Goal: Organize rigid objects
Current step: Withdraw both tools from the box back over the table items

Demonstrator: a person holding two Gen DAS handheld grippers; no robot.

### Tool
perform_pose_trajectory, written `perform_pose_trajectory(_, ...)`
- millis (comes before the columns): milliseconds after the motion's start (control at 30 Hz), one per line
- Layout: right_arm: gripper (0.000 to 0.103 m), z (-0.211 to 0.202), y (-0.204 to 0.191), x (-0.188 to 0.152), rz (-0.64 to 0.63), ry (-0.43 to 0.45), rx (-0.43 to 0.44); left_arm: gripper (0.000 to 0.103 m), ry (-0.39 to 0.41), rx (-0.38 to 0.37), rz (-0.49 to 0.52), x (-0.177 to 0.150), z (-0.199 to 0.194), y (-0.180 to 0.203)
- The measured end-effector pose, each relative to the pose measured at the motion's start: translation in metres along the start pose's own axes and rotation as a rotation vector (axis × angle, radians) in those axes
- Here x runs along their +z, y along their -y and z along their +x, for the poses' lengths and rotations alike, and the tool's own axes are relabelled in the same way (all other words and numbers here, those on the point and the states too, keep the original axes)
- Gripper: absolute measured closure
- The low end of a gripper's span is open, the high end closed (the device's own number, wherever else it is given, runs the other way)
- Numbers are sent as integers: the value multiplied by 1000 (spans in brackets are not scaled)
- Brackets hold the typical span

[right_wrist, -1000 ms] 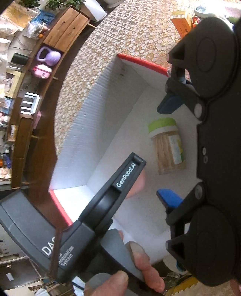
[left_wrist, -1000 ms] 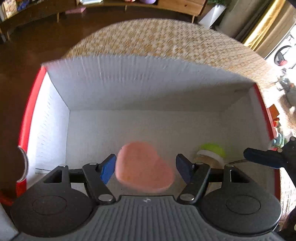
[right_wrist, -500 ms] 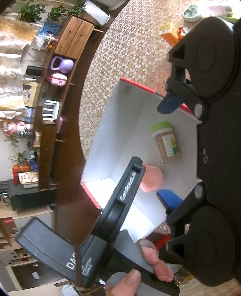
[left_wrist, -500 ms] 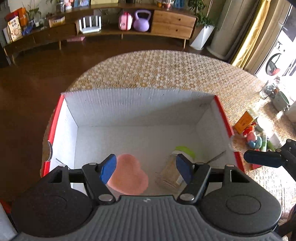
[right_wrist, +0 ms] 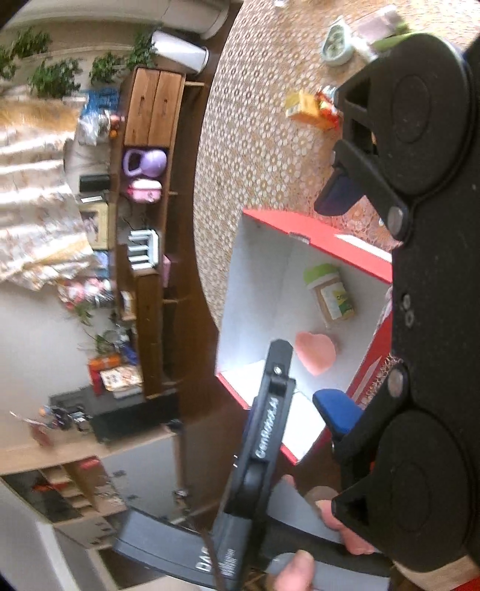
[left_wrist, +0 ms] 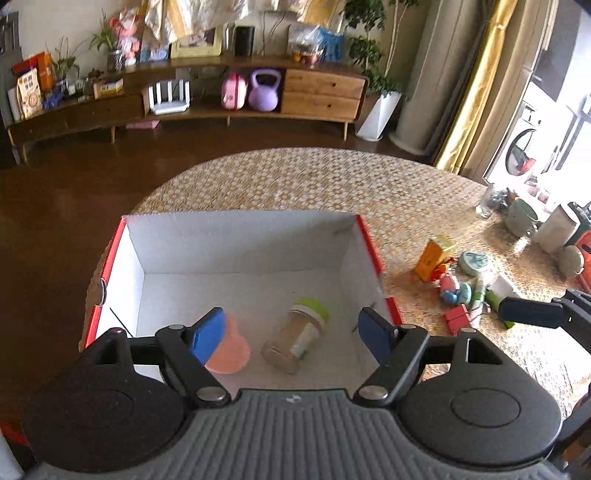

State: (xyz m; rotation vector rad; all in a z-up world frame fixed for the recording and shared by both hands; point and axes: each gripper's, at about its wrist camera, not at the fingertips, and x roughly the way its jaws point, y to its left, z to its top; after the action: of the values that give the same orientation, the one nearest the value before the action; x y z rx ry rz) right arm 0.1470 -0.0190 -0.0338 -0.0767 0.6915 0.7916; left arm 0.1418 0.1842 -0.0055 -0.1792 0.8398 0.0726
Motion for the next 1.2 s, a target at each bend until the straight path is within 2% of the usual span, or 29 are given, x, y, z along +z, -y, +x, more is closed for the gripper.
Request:
perform_pose_trajectory(133, 0, -25, 9, -12, 17, 39, -33, 20, 33, -12, 21, -9, -12, 19)
perform_pose_trajectory(433, 0, -63, 36, -44, 73, 96, -109, 20, 89, -66, 56, -24, -22, 64)
perform_pose_trajectory(600, 0, -82, 53, -64, 101, 114, -153, 15, 116, -111, 55, -34, -26, 84)
perform_pose_trajectory(700, 0, -89, 65, -75, 130, 116, -168, 13, 113, -138, 52, -39, -23, 95)
perform_pose_trajectory(833, 0, -97, 80, -88, 156, 123, -190, 2, 117, -159, 59, -47, -16, 110)
perform_pose_trajectory(1200, 0, -106, 117, -106, 186, 108, -265, 1, 103, -182, 94, -67, 14, 149)
